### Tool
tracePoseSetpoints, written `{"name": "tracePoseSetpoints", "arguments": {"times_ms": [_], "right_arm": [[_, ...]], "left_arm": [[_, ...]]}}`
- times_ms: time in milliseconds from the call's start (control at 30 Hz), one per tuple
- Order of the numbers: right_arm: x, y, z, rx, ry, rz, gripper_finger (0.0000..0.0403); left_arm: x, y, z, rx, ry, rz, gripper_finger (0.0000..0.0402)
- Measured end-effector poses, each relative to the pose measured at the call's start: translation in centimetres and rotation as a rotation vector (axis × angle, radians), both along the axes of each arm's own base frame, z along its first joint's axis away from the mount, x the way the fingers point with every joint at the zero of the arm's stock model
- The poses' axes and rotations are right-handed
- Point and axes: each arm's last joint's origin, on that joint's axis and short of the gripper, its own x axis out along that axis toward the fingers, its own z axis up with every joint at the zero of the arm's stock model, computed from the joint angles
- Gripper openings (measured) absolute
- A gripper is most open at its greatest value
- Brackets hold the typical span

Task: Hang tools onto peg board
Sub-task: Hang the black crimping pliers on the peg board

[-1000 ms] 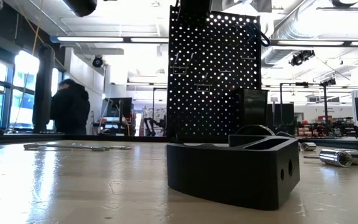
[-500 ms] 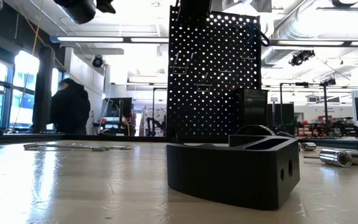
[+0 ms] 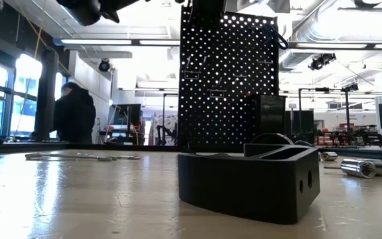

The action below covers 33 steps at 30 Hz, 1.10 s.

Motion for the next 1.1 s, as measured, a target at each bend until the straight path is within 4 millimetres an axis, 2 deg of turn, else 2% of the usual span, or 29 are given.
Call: {"name": "tracePoseSetpoints", "arguments": {"times_ms": [333, 1100], "right_arm": [[-0.3, -0.6, 0.0, 0.051, -0.002, -0.040, 0.0063], [0.7, -2.6, -0.6, 0.268, 0.002, 0.032, 0.0045]], "left_arm": [[0.0, 0.3, 0.4, -0.019, -0.022, -0.041, 0.0023], [-0.2, 0.2, 0.6, -0.020, -0.042, -0.075, 0.0024]]}}
